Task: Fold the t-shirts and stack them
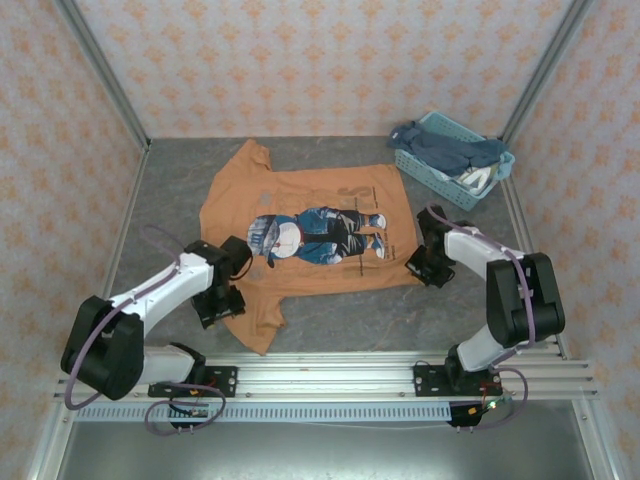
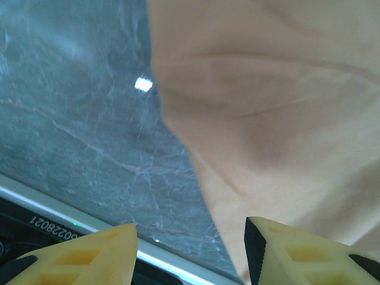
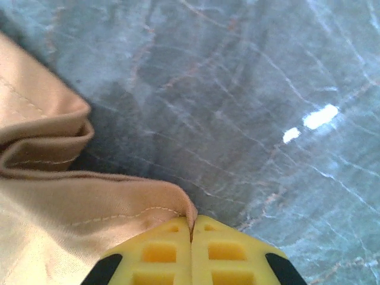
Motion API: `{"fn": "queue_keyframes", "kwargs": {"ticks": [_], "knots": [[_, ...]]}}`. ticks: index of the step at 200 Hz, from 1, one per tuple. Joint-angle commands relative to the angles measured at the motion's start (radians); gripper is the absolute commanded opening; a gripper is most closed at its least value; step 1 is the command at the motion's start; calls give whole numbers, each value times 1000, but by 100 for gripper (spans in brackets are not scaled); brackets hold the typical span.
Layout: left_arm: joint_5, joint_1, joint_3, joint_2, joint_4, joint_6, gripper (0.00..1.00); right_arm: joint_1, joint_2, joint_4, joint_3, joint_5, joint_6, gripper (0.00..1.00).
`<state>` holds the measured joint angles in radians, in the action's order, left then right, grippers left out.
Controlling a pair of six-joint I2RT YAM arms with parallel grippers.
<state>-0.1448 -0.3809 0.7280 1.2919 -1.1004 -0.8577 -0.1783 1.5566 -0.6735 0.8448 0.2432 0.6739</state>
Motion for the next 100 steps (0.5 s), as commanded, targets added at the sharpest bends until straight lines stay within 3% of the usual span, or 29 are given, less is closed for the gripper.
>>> {"fn": "queue_keyframes", "kwargs": {"ticks": [1,27,65,100], "knots": [[-48,-13,-53,-25,-6,-74,53,-4,-30,8,-21,-38,5,0],[-117,-37,-91,-39,85,-158,53,-4,-58,-22,-24,-21,6,0],[-170,-138,-89,-26,165,-253,50,-4,-62,-31,-32,-13,3,0],[-176,-229,-67,41,87,-235,47,-3,-49,-28,-21,-10,0,0]]}}
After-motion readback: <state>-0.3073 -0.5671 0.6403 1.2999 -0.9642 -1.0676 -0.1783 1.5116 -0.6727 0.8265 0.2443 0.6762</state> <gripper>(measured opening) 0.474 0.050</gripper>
